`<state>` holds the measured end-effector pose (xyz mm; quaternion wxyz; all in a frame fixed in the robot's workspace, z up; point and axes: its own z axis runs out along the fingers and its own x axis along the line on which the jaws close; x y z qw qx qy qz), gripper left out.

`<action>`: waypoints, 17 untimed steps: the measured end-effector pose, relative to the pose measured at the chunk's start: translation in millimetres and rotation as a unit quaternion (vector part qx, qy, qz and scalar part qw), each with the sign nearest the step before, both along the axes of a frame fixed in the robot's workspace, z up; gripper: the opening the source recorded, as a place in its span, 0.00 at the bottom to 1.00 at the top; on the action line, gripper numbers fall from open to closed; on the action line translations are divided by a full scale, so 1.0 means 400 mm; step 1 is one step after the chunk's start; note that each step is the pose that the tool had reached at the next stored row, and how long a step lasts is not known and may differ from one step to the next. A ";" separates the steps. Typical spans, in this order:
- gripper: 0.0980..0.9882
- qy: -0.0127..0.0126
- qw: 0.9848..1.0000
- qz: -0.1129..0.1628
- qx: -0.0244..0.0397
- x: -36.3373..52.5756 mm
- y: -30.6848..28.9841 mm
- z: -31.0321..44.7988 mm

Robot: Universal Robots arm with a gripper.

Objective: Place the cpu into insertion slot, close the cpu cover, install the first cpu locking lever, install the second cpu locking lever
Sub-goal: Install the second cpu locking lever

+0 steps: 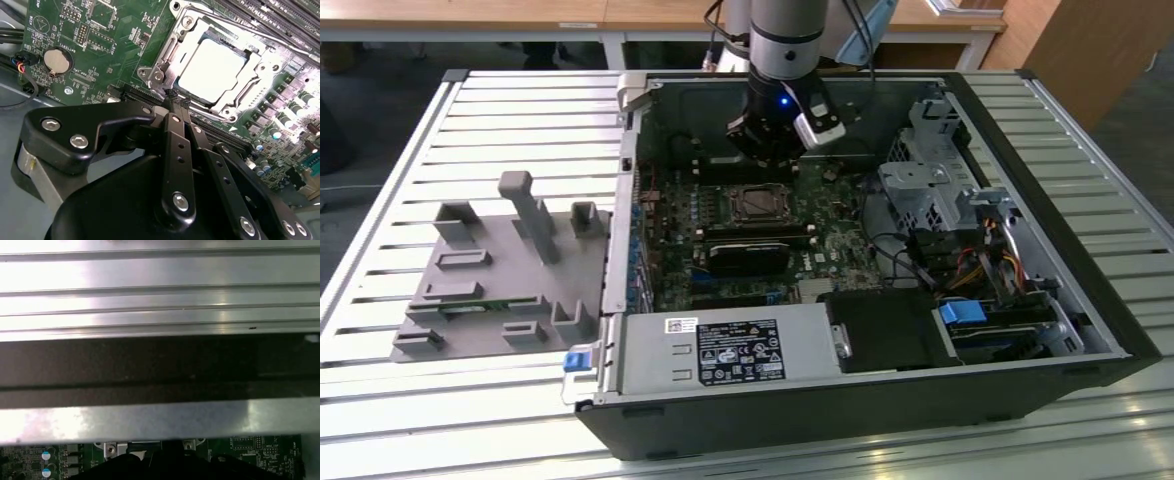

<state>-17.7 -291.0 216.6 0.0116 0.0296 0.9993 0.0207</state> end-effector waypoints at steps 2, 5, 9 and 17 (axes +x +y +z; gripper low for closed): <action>0.01 0.000 1.000 0.000 0.000 0.000 -0.002 0.000; 0.01 0.000 1.000 0.000 0.000 0.000 -0.006 0.000; 0.01 0.000 1.000 0.000 0.000 0.001 -0.012 0.000; 0.01 0.000 1.000 0.000 0.000 0.001 -0.030 0.000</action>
